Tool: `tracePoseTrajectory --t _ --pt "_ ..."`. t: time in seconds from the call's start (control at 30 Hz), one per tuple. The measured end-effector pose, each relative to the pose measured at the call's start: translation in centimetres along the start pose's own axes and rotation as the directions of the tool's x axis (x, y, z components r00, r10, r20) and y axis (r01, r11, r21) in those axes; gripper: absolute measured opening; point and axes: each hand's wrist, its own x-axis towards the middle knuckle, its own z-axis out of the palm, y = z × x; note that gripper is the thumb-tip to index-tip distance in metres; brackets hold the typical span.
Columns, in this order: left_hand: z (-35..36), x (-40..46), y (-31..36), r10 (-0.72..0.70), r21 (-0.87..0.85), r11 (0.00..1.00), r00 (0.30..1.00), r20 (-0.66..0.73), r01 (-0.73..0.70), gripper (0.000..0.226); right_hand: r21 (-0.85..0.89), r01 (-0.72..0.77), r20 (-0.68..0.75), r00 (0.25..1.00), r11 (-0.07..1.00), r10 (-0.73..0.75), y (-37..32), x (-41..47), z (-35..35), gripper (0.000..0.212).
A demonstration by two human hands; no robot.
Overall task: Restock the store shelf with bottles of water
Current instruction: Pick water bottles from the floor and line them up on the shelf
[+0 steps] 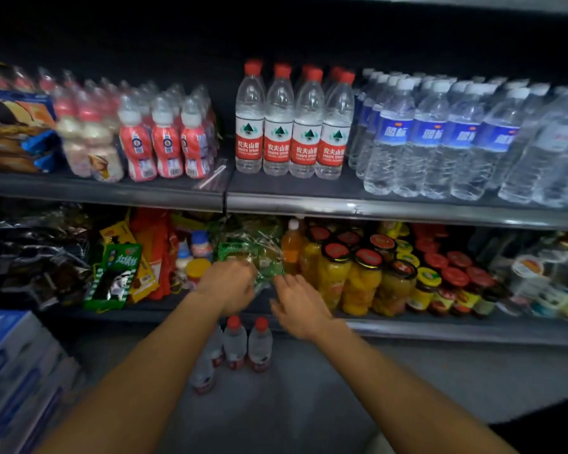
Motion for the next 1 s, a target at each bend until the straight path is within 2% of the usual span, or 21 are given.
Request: tracePoseTrajectory --t 0.2,0.33,0.53,0.87,1.0 --pt "9.6 -3.7 3.2 0.025 -0.092 0.996 0.969 0.244 -0.003 0.029 0.092 -0.112 0.230 0.969 0.989 0.088 -0.3 -5.1 7.9 0.048" --pt "15.0 -6.0 4.7 0.004 -0.162 0.985 0.936 0.352 0.057 0.033 0.106 -0.180 0.369 0.920 0.978 0.129 -0.7 -7.7 13.1 0.039" --pt "20.9 -6.8 4.5 0.023 -0.107 0.994 0.864 0.504 0.036 0.033 0.128 -0.305 0.542 0.818 0.944 0.190 0.2 -8.4 18.8 0.042" --pt "28.9 -6.0 4.9 0.069 -0.215 0.972 0.754 0.653 0.098 0.036 0.150 -0.423 0.636 0.733 0.894 0.240 2.1 -6.0 25.4 0.042" --pt "30.9 -5.8 4.6 0.069 -0.212 0.971 0.727 0.683 0.106 0.040 0.294 -0.518 0.497 0.801 0.803 0.335 3.3 -2.3 26.2 0.063"
